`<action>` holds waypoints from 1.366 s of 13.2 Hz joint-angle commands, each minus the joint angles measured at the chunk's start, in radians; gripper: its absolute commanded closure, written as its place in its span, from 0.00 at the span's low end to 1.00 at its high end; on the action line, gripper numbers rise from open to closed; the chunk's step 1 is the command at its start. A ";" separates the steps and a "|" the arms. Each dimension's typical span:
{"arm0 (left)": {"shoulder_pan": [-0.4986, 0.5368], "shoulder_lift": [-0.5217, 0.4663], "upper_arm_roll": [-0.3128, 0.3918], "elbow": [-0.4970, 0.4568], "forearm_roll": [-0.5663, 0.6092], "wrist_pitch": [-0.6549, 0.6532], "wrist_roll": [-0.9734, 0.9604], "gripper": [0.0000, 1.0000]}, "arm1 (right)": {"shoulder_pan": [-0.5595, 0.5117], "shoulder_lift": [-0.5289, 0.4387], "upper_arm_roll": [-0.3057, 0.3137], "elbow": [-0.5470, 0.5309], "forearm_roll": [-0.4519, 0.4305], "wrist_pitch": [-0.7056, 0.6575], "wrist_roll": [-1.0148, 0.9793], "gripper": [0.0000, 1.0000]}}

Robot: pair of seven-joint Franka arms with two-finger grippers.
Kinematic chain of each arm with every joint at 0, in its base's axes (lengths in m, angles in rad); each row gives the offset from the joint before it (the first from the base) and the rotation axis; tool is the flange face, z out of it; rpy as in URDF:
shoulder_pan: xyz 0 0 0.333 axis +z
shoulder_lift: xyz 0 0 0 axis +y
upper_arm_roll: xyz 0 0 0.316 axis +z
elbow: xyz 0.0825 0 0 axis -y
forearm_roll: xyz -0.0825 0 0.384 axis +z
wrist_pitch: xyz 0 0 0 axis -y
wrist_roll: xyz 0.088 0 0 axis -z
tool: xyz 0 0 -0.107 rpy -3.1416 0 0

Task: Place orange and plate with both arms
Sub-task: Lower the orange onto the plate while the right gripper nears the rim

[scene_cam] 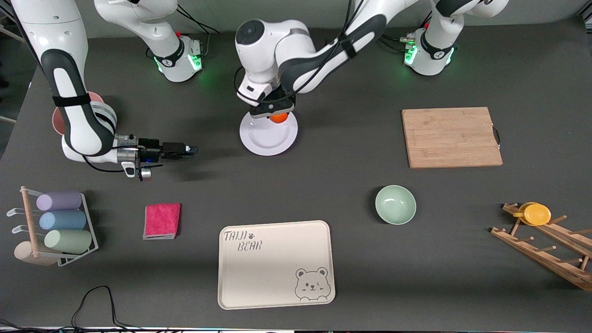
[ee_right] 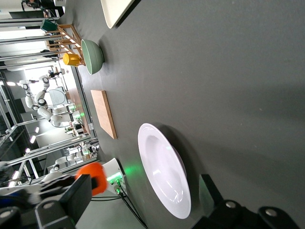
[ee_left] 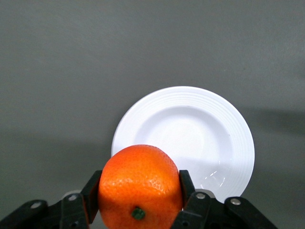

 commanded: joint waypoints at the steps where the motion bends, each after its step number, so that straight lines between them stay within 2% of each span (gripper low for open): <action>1: -0.140 0.050 0.128 0.057 0.014 0.061 -0.040 0.38 | 0.023 -0.006 -0.007 -0.069 0.065 0.060 -0.100 0.00; 3: -0.186 0.082 0.179 0.060 0.013 0.123 -0.048 0.38 | 0.025 -0.012 -0.007 -0.106 0.076 0.063 -0.135 0.00; 5: -0.197 0.120 0.183 0.083 0.014 0.131 -0.048 0.38 | 0.026 -0.011 -0.005 -0.129 0.084 0.067 -0.175 0.00; 8: -0.212 0.170 0.191 0.109 0.016 0.163 -0.048 0.38 | 0.071 0.005 -0.007 -0.154 0.142 0.077 -0.264 0.00; 11: -0.241 0.197 0.222 0.110 0.014 0.198 -0.048 0.38 | 0.097 -0.006 -0.007 -0.177 0.156 0.078 -0.266 0.00; 13: -0.242 0.206 0.220 0.110 0.014 0.200 -0.048 0.36 | 0.124 -0.014 -0.007 -0.210 0.203 0.086 -0.284 0.00; 15: -0.238 0.200 0.220 0.106 0.016 0.194 -0.036 0.00 | 0.147 -0.014 -0.007 -0.233 0.237 0.113 -0.310 0.00; 18: -0.223 0.174 0.217 0.104 0.014 0.151 -0.019 0.00 | 0.164 -0.014 -0.005 -0.253 0.271 0.115 -0.313 0.00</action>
